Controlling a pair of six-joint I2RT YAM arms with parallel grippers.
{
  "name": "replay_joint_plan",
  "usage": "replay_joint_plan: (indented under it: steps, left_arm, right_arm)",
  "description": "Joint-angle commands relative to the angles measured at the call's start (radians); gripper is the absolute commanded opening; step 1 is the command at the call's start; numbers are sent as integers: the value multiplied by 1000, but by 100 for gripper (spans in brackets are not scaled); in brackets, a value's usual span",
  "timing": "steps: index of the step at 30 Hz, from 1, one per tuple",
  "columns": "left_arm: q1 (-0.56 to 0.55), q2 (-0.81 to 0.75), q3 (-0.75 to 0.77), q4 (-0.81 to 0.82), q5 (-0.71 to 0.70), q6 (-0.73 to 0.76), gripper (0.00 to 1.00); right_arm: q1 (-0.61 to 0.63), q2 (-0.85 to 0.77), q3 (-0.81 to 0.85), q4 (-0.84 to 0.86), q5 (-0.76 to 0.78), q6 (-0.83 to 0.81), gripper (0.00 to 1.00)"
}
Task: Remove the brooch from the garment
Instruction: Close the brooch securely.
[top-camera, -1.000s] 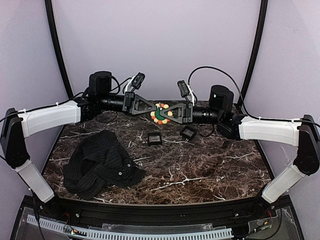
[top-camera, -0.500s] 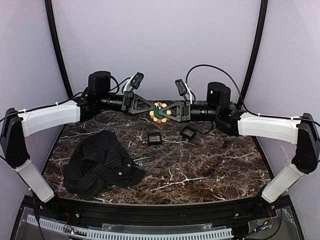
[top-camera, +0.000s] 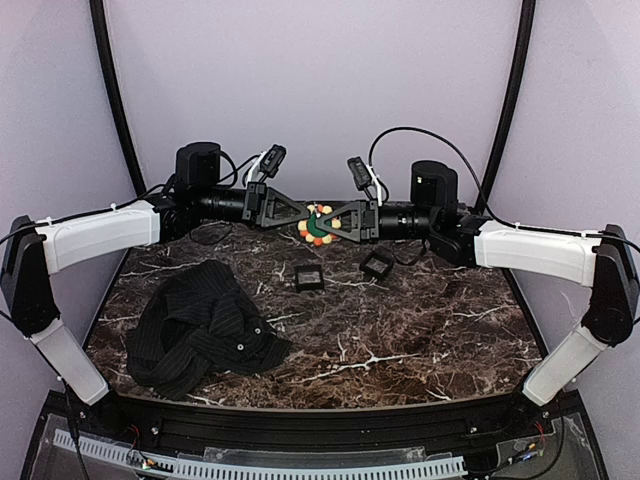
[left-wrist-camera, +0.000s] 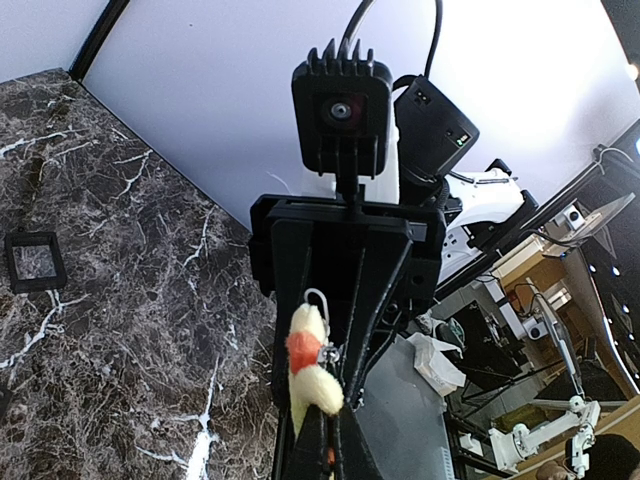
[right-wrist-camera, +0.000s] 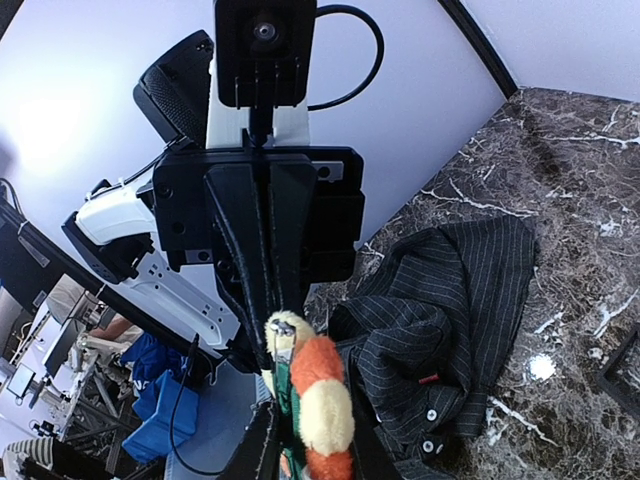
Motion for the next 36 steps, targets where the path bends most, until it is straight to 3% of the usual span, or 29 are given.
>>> replay_joint_plan:
  steps: [1,36]
  left_arm:
    - [-11,-27,0,48,98,-1,1]
    - [-17,-34,3,38,102,16,1]
  right_arm:
    - [-38,45,24,-103,92,-21,19]
    - [-73,71,6,-117,146,56,13]
